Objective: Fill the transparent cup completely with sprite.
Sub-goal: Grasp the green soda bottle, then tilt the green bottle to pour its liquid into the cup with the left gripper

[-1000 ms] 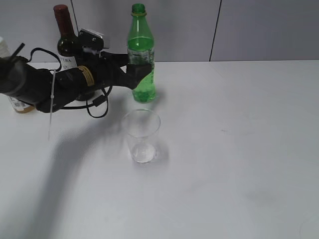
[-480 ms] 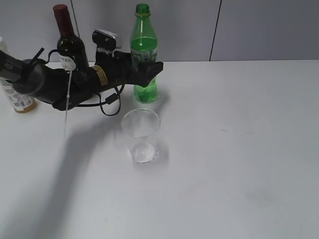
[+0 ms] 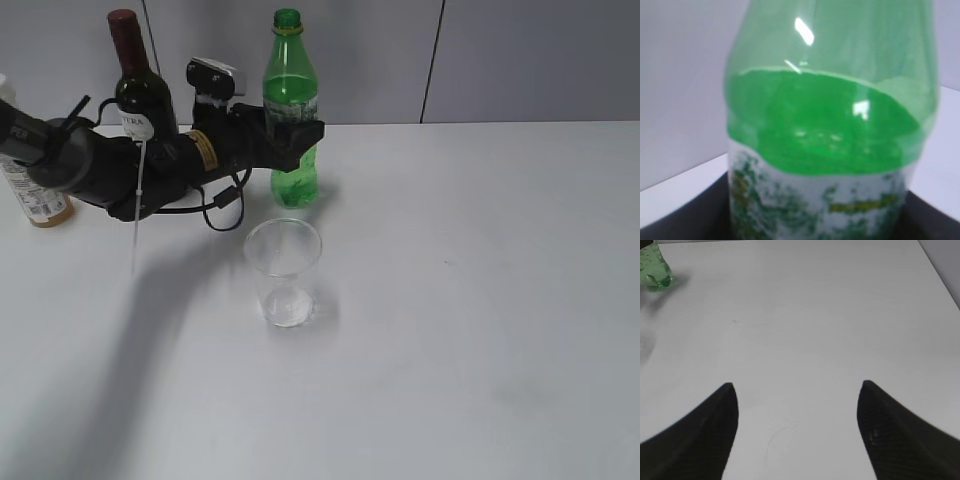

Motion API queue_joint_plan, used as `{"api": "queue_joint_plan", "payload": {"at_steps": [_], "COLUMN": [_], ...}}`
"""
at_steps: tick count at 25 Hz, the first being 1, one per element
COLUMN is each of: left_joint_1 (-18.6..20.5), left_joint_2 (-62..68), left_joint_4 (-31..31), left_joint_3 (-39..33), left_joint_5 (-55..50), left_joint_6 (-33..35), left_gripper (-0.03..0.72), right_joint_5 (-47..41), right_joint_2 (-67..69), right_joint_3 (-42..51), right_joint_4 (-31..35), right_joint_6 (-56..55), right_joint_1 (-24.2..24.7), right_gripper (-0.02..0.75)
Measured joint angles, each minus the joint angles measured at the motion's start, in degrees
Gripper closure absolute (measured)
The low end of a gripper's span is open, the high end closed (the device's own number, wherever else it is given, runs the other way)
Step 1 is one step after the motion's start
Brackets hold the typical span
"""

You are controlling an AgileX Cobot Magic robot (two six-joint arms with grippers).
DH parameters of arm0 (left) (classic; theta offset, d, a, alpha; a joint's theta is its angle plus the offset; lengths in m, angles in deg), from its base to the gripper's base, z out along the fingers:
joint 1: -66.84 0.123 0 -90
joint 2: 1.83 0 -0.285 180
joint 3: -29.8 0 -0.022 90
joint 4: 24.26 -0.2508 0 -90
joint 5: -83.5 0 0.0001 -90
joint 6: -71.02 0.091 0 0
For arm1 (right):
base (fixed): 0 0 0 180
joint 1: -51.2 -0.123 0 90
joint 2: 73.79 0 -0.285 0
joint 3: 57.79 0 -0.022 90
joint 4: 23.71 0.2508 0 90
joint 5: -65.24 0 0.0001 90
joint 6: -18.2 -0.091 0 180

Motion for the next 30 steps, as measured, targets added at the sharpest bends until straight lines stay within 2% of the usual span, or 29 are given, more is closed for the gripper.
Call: {"api": "queue_joint_plan", "payload": {"at_steps": [1,20,26,30], "left_joint_1": [0.0,-0.1,0.1,0.3], "left_joint_2": [0.0,-2.0,-7.1,-11.7], "left_joint_4": [0.0,-0.7,0.9,4.0], "left_joint_3": [0.0,-0.8,-6.9,-12.7], "left_joint_5": [0.0,-2.9,-3.9,-3.9], "left_joint_6": [0.0,-0.1,0.6,5.5], "left_gripper": [0.267,0.267,0.267,0.267], "right_joint_5": [0.0,0.0,0.0,0.0], "right_joint_2": [0.0,0.0,0.0,0.0], "right_joint_3": [0.0,0.0,0.0,0.0], "right_joint_4": [0.0,0.0,0.0,0.0], "right_joint_6": [0.0,0.0,0.0,0.0], "right_joint_1": [0.0,0.0,0.0,0.0], "right_gripper": [0.174,0.174,0.174,0.174]}}
